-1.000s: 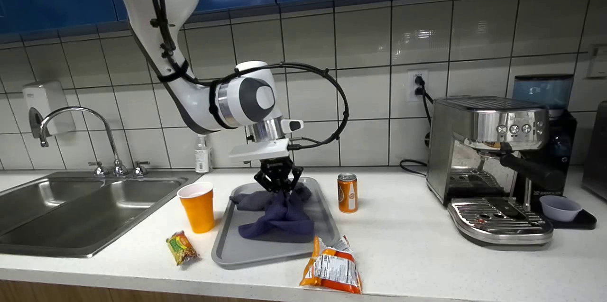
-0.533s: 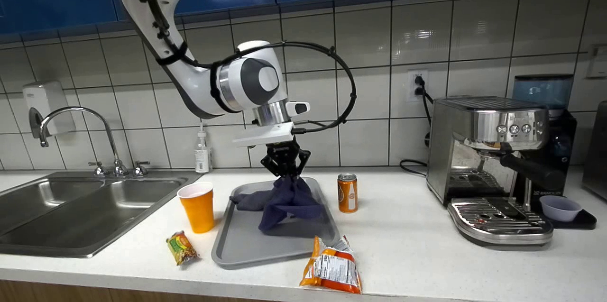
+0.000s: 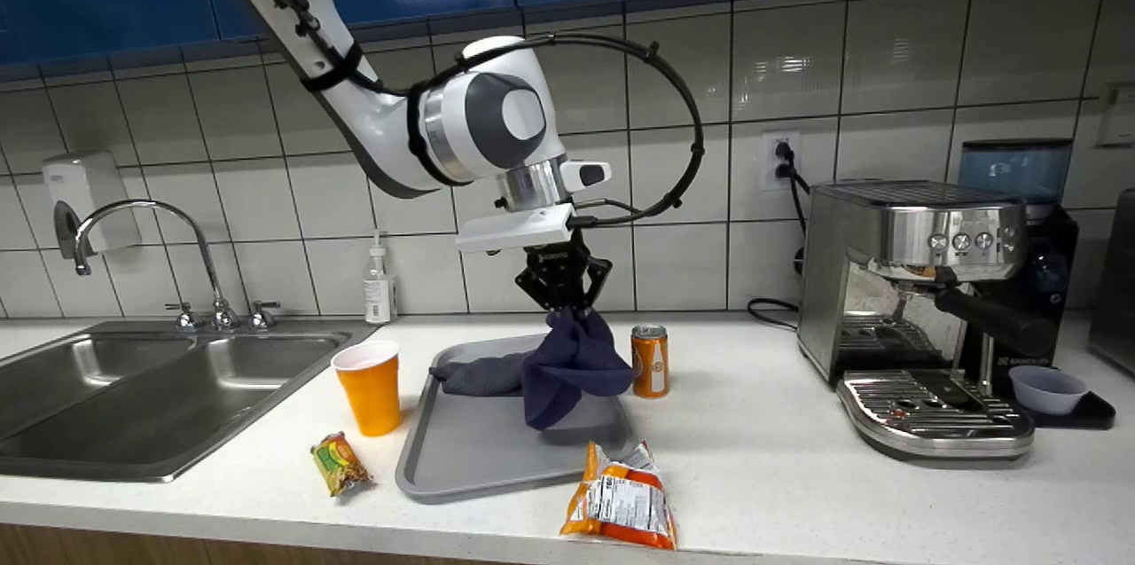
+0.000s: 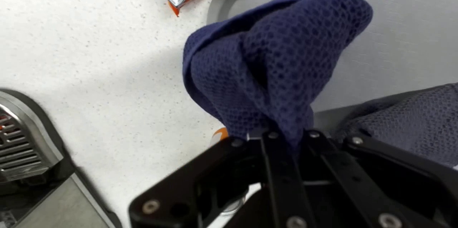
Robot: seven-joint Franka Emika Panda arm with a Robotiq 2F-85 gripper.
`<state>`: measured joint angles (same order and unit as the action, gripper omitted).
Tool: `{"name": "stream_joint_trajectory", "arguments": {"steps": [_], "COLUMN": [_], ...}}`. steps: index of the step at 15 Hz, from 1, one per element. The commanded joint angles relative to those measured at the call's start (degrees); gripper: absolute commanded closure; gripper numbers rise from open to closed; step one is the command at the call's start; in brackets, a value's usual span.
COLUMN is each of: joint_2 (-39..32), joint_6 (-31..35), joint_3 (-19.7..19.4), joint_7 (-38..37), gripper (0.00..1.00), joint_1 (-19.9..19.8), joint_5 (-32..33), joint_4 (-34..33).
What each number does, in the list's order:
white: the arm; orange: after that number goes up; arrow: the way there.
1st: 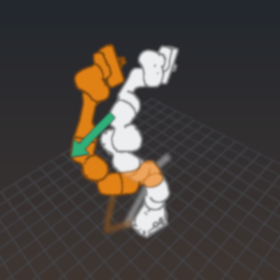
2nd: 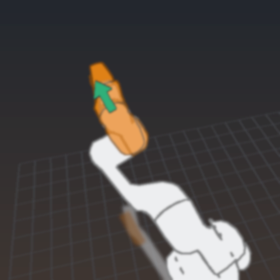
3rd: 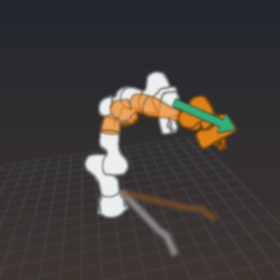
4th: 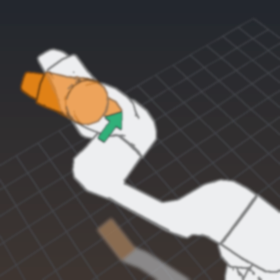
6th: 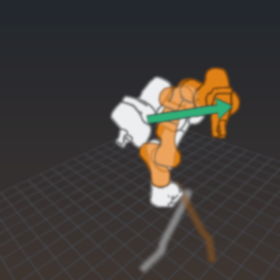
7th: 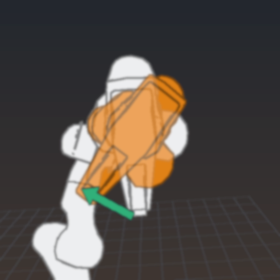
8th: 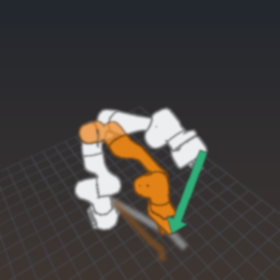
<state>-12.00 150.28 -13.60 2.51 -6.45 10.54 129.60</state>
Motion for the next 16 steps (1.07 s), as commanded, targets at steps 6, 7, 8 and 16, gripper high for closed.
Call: {"name": "stream_joint_trajectory", "arguments": {"steps": [6,7,8,16], "joint_2": [3.0,2.9,2.8,0.7], "joint_6": [1.3,1.5,1.5,2.2], "joint_3": [-2.7,-3.1,-3.4,-6.3], "joint_7": [-4.1,-4.5,-4.7,-7.0], "gripper": [0.98,0.98,0.98,0.98], "joint_1": [-3.2,-3.5,-3.8,-6.8], "joint_5": [1.7,1.7,1.5,0.7], "joint_4": [1.5,1.3,1.0,-2.1]}}
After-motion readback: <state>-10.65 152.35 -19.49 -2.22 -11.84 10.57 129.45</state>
